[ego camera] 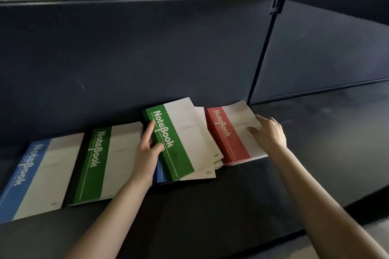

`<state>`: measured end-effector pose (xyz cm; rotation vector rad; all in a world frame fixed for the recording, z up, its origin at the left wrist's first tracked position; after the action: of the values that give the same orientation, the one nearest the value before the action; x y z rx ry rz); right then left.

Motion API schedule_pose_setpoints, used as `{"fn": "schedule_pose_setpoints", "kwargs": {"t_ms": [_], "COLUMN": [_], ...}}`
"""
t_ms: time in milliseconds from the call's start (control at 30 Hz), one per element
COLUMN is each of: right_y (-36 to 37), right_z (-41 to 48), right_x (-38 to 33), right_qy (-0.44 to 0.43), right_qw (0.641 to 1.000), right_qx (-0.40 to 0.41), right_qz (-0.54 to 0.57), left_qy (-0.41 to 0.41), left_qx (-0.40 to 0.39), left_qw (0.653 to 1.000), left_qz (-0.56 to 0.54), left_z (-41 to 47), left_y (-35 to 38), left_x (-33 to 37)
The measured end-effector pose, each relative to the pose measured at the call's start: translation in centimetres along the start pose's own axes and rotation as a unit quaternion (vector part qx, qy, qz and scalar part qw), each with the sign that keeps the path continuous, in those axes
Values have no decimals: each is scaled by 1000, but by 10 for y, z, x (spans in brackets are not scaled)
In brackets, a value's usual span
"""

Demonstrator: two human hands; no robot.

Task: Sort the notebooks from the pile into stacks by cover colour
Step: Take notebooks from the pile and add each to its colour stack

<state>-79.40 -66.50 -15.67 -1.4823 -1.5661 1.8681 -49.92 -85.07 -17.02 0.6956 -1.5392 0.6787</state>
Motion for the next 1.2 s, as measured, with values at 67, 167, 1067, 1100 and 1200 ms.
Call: {"fn": "schedule_pose_setpoints", "kwargs": {"t_ms": [67, 167, 1067, 1100, 1200], "right_y": [3, 5, 126, 130, 140], "right_z": [1, -1, -117, -120, -127], "right_x": [-1, -3, -216, -219, -226], "right_qy": [1, -6, -179, -178, -182], "right_qw": [1000, 998, 921, 923, 932], "right_qx": [-2, 8, -165, -161, -145], "right_qz": [-27, -65, 303, 302, 279], "left_qy": [0, -1, 93, 90, 72], "left_qx": [2, 5, 176, 198, 233], "left_qw": [1000, 1000, 979, 975, 970], "left_qz": [-1, 3, -47, -48, -19], "left_z": [1, 1, -88, -95, -113], "left_y": [1, 2, -178, -195, -241], "left_x": [0, -3, 37, 38, 37]}}
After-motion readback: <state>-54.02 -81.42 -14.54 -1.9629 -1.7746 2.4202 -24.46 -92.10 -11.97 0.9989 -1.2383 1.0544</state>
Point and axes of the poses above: each hand's wrist, its own z-axis towards the middle knuckle, its own y-axis out of the palm, x = y × z, the point moved 10 cm from there along z, towards the middle knuckle, and after that the axes turned 10 degrees about -x, right-handed, at the moved point
